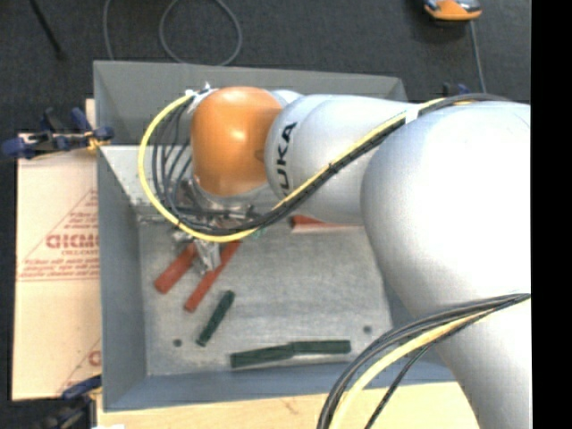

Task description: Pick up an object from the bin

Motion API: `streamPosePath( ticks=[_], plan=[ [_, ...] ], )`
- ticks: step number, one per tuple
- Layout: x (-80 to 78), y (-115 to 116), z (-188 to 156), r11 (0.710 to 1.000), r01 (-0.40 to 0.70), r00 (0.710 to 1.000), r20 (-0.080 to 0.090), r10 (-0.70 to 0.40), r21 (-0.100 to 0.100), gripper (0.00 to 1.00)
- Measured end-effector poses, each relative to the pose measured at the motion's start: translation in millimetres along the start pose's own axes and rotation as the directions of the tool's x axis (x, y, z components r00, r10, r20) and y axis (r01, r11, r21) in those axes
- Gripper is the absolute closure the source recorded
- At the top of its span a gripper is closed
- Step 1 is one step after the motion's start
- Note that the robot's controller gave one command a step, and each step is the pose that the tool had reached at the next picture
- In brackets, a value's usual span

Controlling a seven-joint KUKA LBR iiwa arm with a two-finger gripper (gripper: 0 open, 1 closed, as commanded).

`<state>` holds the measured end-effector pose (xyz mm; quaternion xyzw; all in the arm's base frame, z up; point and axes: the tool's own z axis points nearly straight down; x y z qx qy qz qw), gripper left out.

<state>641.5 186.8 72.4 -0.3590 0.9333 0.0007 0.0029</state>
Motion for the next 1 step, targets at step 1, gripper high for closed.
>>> streamPosePath(
  ticks=[1],
  plan=[
    [47.4, 3.8, -151.7, 1.0, -0.024, 1.0, 0.004, 0.024, 0.005, 1.0]
  ],
)
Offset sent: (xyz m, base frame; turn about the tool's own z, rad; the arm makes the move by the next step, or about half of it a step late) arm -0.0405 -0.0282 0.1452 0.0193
